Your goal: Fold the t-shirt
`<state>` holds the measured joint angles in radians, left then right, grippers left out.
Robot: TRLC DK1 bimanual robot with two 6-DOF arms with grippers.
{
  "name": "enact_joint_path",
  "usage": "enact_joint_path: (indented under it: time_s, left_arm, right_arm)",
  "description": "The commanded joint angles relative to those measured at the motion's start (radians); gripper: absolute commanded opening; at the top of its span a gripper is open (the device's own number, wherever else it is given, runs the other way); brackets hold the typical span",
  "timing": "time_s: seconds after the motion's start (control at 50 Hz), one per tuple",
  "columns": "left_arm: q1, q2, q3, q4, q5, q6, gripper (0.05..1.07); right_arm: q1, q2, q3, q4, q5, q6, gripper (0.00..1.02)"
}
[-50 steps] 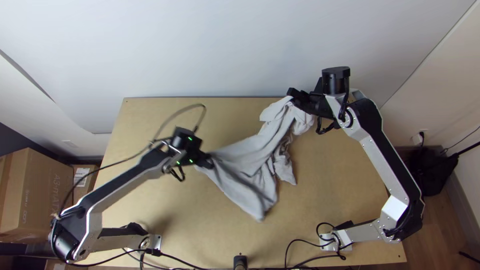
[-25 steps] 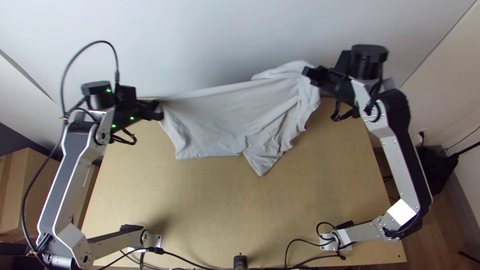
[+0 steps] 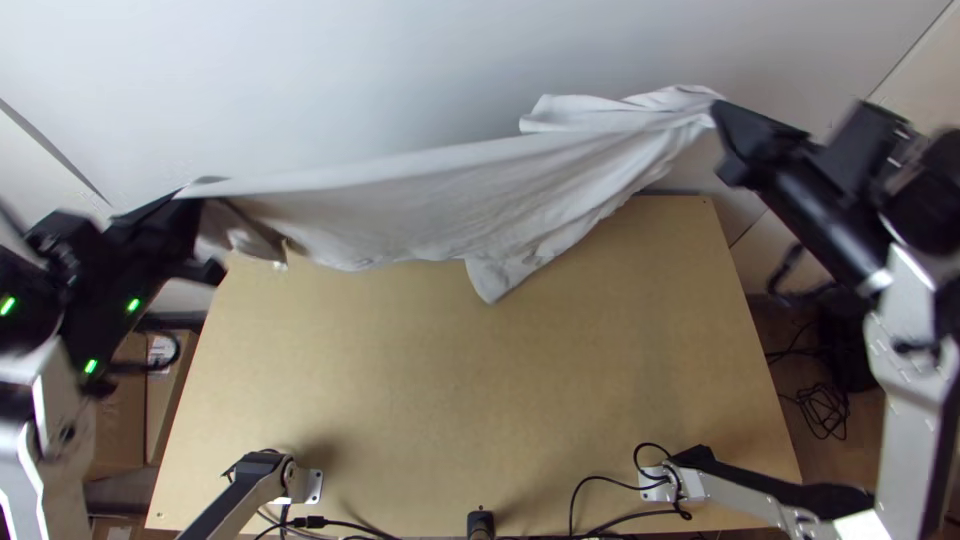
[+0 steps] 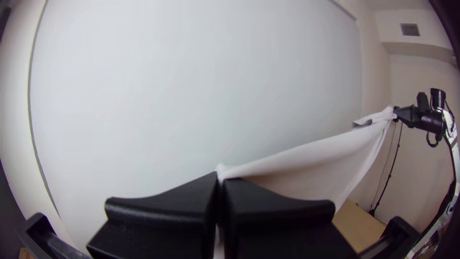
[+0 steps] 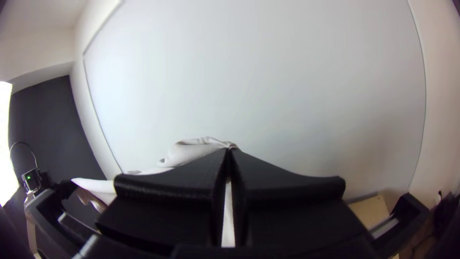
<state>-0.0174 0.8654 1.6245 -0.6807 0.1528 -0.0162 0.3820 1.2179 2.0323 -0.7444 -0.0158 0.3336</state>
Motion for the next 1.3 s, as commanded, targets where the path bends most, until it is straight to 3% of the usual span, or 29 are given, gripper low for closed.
enact_joint_path:
  time_s: [0.0,0.2,0.5,0.58,0.66,0.8,0.86,1.0,1.28]
  left_arm:
    - [0.007,-0.121,0.02,-0.019,-0.013,-0.039,0.08]
    - [0.01,-0.232,0.051,-0.092,-0.013,-0.059,0.08]
    - [-0.007,-0.238,-0.049,-0.158,0.004,-0.12,0.08]
    - [-0.036,-0.263,-0.186,-0.16,0.011,-0.136,0.08]
    - [-0.073,-0.296,-0.345,-0.151,0.034,-0.154,0.08]
    - [-0.133,-0.315,-0.638,-0.117,0.077,-0.185,0.08]
    - [-0.138,-0.312,-0.765,-0.051,0.08,-0.174,0.08]
    - [-0.156,-0.232,-0.927,0.122,0.108,-0.163,0.08]
    - [-0.145,0.225,-0.884,0.475,0.123,-0.174,0.08]
  right_arm:
    - [0.029,-0.136,-0.076,0.037,0.01,-0.038,0.02]
    - [0.124,-0.251,-0.113,0.073,0.008,-0.05,0.02]
    - [0.127,-0.199,-0.119,0.099,0.008,-0.027,0.02]
    - [0.109,-0.19,-0.219,0.1,0.01,0.001,0.02]
    - [0.035,-0.193,-0.363,0.112,0.005,0.007,0.02]
    - [-0.091,-0.199,-0.662,0.223,-0.102,0.062,0.02]
    - [-0.132,-0.193,-0.791,0.324,-0.139,0.079,0.02]
    - [-0.178,-0.09,-0.937,0.479,-0.144,0.093,0.02]
    - [-0.216,0.18,-0.937,0.665,-0.142,0.125,0.02]
